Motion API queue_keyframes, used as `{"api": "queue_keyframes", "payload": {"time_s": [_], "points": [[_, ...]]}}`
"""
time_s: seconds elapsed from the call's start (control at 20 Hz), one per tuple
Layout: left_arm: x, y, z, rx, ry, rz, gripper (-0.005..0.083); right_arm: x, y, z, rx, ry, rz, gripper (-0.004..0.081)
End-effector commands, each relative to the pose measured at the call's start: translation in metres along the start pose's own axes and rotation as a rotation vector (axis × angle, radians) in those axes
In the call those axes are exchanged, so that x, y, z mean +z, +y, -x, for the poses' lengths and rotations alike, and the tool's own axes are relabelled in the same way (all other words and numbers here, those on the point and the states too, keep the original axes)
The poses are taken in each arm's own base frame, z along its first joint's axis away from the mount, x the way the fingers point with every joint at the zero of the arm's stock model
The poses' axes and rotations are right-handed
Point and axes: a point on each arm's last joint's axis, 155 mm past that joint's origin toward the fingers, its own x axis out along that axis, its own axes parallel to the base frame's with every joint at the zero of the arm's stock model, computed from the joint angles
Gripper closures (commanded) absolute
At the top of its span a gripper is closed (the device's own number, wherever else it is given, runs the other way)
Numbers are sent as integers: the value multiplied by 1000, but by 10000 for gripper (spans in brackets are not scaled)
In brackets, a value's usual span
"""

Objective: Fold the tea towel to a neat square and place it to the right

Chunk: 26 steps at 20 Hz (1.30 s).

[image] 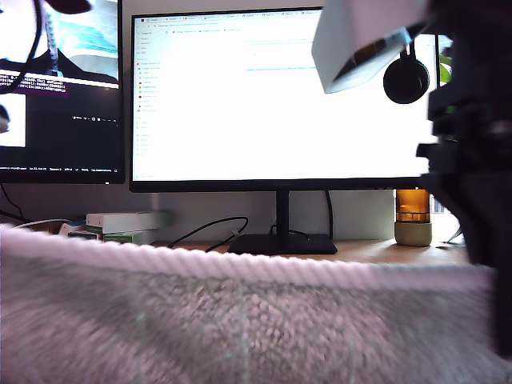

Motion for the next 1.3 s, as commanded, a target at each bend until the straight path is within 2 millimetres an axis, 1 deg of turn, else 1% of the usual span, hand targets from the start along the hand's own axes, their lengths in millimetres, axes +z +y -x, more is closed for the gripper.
{"api": "queue_keyframes", "payload": {"time_s": [0.0, 0.1, 0.2, 0.3, 0.45, 0.6, 0.75, 1.0, 1.15, 1.25], "points": [[-2, 8, -9, -12, 29, 7, 797, 0, -15, -2, -41, -5, -40, 780], [1, 23, -17, 22, 31, 26, 797, 6, -32, -2, -79, -45, -72, 780], [3, 36, -22, 51, 29, 6, 797, 12, -49, -6, -113, -79, -103, 780], [4, 52, -25, 99, 31, -23, 797, 9, -60, -15, -118, -71, -120, 780], [-1, 77, -29, 148, 28, 16, 797, 9, -76, -29, -136, -69, -139, 780], [-5, 93, -31, 172, 21, 48, 797, 18, -96, -33, -175, -103, -167, 780], [-7, 113, -30, 224, 4, 65, 797, 20, -112, -35, -195, -105, -170, 780], [-9, 127, -31, 253, -8, 75, 797, 25, -131, -35, -216, -110, -176, 780], [-8, 137, -28, 284, -23, 80, 797, 22, -139, -38, -217, -103, -191, 780], [-10, 141, -26, 295, -27, 91, 797, 20, -139, -41, -212, -97, -197, 780]]}}
